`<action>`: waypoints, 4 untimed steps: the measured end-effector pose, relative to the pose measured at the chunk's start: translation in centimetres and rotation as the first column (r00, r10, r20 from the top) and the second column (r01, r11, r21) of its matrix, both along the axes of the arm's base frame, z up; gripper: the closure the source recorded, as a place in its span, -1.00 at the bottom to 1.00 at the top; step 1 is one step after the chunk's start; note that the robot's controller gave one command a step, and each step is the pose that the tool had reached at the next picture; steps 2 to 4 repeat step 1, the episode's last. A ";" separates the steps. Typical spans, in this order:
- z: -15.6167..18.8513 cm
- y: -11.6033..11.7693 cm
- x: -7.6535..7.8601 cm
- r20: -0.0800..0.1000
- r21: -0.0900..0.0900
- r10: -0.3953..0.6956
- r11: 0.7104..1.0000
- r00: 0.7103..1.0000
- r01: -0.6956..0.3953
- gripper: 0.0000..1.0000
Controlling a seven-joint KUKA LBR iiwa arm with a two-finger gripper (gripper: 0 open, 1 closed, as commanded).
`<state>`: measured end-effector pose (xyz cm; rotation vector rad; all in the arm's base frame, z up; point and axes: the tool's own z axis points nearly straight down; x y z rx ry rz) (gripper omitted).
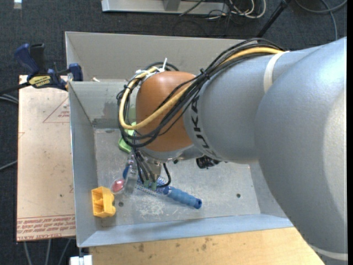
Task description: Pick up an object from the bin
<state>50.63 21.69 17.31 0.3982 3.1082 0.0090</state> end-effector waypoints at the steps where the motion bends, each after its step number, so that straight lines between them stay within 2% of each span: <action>1: 5.5 1.2 0.9 -0.002 -0.001 0.010 1.000 1.000 -0.010 1.00; 4: 5.5 1.2 0.9 -0.002 -0.001 0.010 1.000 1.000 -0.010 1.00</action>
Offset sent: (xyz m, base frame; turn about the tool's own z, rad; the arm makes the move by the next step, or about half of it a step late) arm 0.0073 0.0106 0.0528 -0.0057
